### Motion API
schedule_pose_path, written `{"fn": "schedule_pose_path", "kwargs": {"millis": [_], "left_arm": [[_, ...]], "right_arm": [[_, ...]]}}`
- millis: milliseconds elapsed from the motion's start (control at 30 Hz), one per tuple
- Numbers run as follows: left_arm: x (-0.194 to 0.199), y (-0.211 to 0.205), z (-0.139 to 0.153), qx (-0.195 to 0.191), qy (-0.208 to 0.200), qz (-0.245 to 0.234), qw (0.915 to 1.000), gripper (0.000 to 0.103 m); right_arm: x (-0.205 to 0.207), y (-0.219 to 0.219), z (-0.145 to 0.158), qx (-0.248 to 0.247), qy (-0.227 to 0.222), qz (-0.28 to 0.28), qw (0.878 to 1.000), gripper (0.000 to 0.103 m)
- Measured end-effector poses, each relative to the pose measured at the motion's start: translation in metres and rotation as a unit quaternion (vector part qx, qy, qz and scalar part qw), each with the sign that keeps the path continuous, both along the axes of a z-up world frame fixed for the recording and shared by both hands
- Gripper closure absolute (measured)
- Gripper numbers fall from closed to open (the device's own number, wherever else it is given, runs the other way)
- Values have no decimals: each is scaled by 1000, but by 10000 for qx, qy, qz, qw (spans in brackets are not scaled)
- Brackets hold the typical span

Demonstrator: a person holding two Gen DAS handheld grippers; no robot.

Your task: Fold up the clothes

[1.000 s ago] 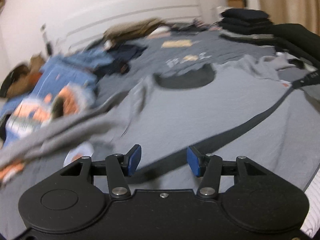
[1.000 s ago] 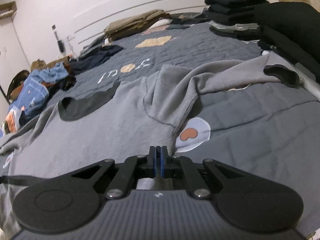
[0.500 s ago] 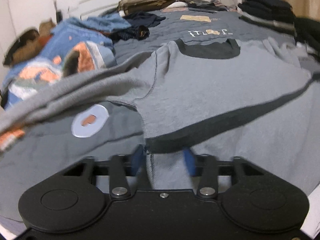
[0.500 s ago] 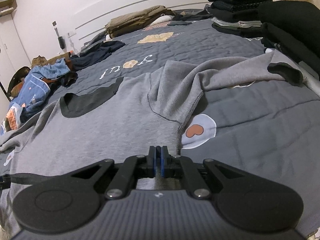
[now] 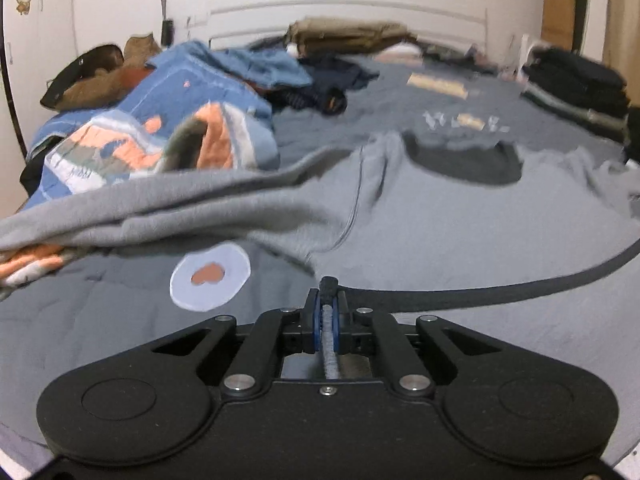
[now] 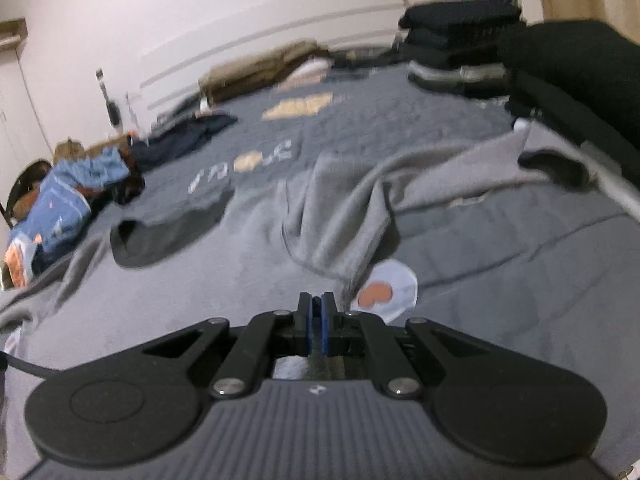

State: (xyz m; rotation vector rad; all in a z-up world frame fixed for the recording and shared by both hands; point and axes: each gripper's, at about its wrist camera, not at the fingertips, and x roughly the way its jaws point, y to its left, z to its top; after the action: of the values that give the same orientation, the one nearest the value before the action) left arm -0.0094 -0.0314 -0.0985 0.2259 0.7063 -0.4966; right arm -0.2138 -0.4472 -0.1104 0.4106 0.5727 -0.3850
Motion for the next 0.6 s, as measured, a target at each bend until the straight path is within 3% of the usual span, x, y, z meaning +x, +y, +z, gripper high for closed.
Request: {"fn": "schedule_pose_path", "kwargs": {"millis": [133, 167, 200, 300, 367, 467, 600], "left_arm": [[-2, 0, -4, 219, 36, 17, 9998, 91], [-2, 2, -3, 236, 18, 87, 9997, 78], [-3, 5, -1, 248, 4, 168, 9996, 73], [-6, 19, 11, 26, -133, 330, 9994, 68], [-8, 26, 19, -272, -55, 352, 9990, 52], [-14, 29, 27, -786, 144, 137, 9967, 50], [-29, 11, 29, -815, 141, -293, 9961, 49]], "right_arm": [[11, 6, -12, -298, 553, 169, 9979, 95], [13, 6, -14, -252, 725, 202, 9968, 95], [11, 5, -12, -258, 759, 207, 9966, 95], [6, 5, 0, -389, 864, 160, 9954, 77], [-3, 6, 9, -517, 695, 124, 9962, 68], [-14, 8, 21, -427, 378, 170, 9982, 61], [-19, 22, 32, -148, 18, 566, 9983, 52]]}}
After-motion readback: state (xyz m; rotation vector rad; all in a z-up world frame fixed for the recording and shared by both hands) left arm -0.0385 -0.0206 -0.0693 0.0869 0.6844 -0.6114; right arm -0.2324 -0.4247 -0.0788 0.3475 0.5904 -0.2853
